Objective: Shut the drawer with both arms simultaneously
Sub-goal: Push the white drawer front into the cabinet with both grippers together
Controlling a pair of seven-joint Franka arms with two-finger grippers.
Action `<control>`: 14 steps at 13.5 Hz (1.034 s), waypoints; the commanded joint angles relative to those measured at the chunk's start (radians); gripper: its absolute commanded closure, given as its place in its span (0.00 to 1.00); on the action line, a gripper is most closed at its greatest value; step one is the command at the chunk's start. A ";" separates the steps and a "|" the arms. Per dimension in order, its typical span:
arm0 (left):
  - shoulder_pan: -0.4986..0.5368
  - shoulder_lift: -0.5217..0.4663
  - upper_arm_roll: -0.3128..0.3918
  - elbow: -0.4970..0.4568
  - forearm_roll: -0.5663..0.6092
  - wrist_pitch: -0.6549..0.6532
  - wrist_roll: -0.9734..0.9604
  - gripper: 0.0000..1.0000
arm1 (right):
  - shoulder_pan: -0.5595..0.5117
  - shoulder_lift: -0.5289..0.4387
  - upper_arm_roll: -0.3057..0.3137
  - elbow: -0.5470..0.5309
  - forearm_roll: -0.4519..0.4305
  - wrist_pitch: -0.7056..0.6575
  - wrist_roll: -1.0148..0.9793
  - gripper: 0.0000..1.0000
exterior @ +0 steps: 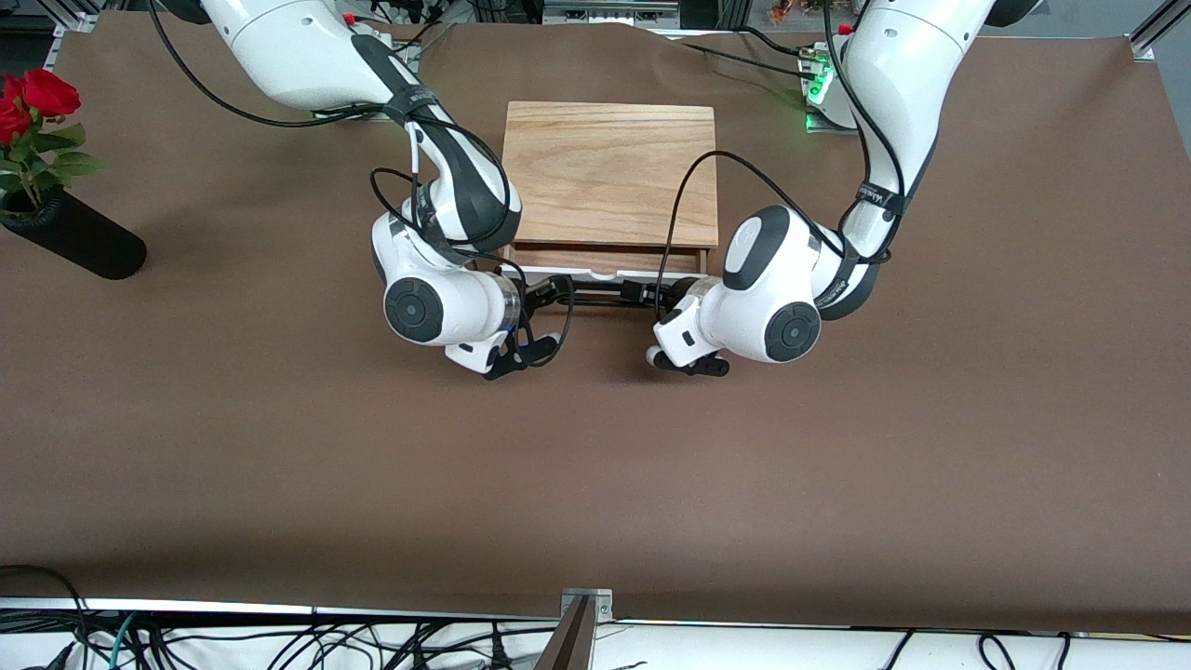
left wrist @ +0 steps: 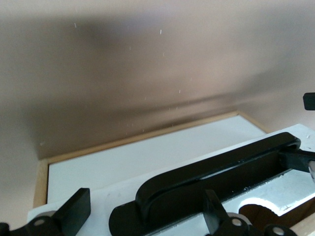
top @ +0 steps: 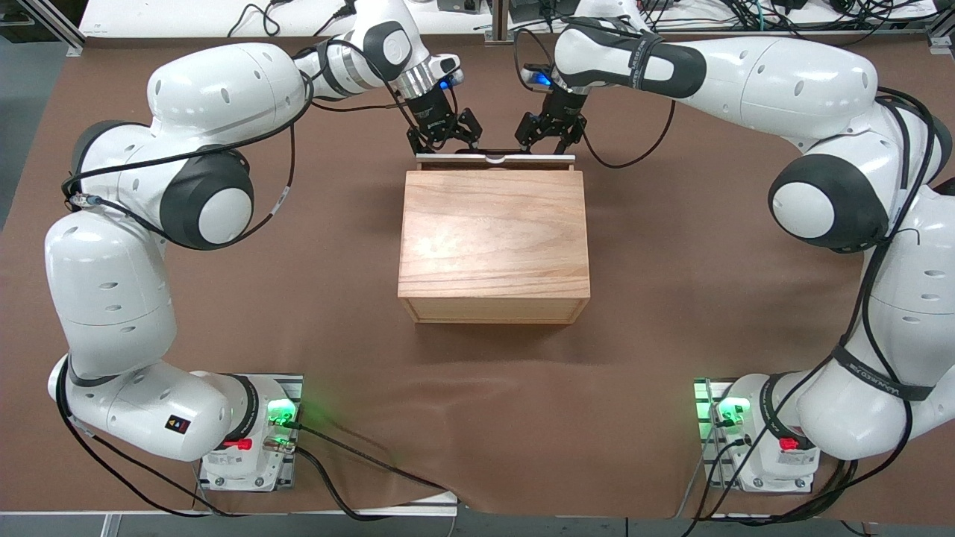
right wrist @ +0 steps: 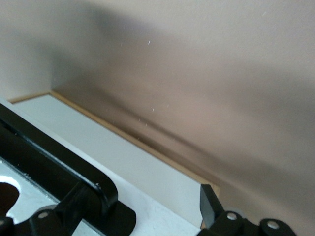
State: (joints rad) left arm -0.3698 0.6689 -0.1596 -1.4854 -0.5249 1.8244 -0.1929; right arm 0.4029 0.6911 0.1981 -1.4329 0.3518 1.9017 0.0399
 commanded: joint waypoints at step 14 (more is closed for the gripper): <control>0.002 0.009 -0.001 0.013 -0.044 -0.148 0.007 0.00 | 0.010 0.005 0.044 0.011 0.013 -0.190 0.002 0.00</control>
State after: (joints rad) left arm -0.3711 0.6786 -0.1623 -1.4866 -0.5409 1.6973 -0.1929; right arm 0.4062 0.6919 0.2305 -1.4241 0.3523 1.7690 0.0421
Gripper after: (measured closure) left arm 0.000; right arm 0.000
